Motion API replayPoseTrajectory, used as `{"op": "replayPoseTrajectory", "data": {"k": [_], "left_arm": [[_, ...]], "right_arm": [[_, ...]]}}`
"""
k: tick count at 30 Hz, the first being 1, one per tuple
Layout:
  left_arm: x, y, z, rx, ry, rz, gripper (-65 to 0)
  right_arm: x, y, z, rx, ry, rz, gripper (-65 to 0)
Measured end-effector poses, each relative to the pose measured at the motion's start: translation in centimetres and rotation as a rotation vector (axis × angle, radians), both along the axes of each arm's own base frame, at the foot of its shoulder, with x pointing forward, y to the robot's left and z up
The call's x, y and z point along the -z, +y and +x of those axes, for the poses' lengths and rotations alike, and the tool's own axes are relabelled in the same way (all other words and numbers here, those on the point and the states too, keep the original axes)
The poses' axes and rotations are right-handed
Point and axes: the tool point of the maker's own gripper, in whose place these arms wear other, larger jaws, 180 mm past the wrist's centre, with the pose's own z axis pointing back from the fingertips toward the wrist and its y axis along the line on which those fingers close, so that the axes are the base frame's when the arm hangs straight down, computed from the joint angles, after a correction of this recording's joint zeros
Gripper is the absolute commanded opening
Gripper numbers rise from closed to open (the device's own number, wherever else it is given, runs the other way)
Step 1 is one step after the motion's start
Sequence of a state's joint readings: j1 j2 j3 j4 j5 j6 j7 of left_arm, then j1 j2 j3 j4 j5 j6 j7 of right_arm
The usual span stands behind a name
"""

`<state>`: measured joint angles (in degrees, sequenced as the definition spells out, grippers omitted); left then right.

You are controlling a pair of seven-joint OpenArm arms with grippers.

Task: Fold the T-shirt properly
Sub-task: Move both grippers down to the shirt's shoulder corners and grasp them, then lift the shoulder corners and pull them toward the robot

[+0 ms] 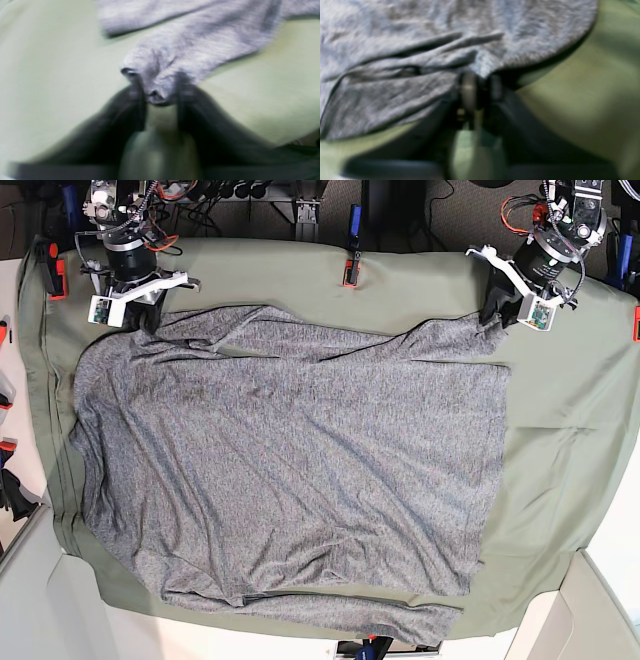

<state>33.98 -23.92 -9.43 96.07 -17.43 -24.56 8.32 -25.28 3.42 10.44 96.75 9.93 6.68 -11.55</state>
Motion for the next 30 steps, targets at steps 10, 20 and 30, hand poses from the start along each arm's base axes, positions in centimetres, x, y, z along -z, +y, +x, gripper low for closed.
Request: {"op": "replayPoseTrajectory", "data": {"k": [10,20,30], "left_arm": [[-1.2,2.8,-1.5,-0.067,0.012,0.045,-65.0],[-5.9,4.6,1.6,-0.09,-0.128,0.007,-65.0],[-8.3,6.6,7.6,-0.082,-0.237,0.023,-65.0]], "right_arm": [[-0.1,0.0,-0.5,-0.047,0.027,-0.069,-65.0],[-3.0,-1.9,1.9,-0.011,-0.053,-0.099,-65.0],[-4.8,-4.4,6.4,0.008,-0.147,-0.077,-65.0]]}}
